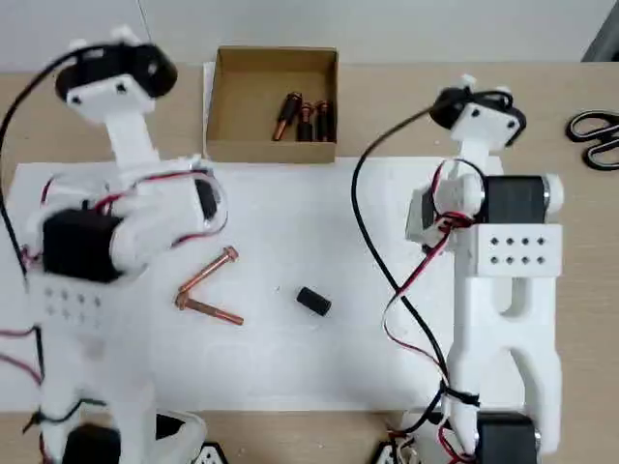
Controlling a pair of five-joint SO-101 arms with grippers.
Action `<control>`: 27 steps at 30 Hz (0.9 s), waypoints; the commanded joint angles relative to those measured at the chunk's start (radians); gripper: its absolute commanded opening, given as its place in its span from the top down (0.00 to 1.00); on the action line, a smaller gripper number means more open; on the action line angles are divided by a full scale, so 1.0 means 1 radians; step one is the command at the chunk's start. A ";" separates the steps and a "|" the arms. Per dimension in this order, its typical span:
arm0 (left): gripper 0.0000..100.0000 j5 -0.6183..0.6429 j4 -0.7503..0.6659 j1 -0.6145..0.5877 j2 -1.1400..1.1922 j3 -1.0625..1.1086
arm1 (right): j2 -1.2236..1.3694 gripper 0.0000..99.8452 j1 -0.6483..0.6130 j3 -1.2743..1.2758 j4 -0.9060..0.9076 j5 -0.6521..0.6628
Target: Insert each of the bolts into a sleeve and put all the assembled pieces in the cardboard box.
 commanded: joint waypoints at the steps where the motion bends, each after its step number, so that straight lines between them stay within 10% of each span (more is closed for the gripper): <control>1: 0.99 -0.049 0.020 -0.011 0.101 -0.045 | -0.084 1.00 0.025 0.057 -0.013 -0.011; 8: 0.99 -0.520 0.018 -0.061 0.325 -0.048 | -0.202 1.00 0.077 0.215 -0.013 -0.005; 27: 0.99 -0.723 0.020 -0.137 0.582 0.059 | -0.383 1.00 0.082 0.454 -0.091 -0.005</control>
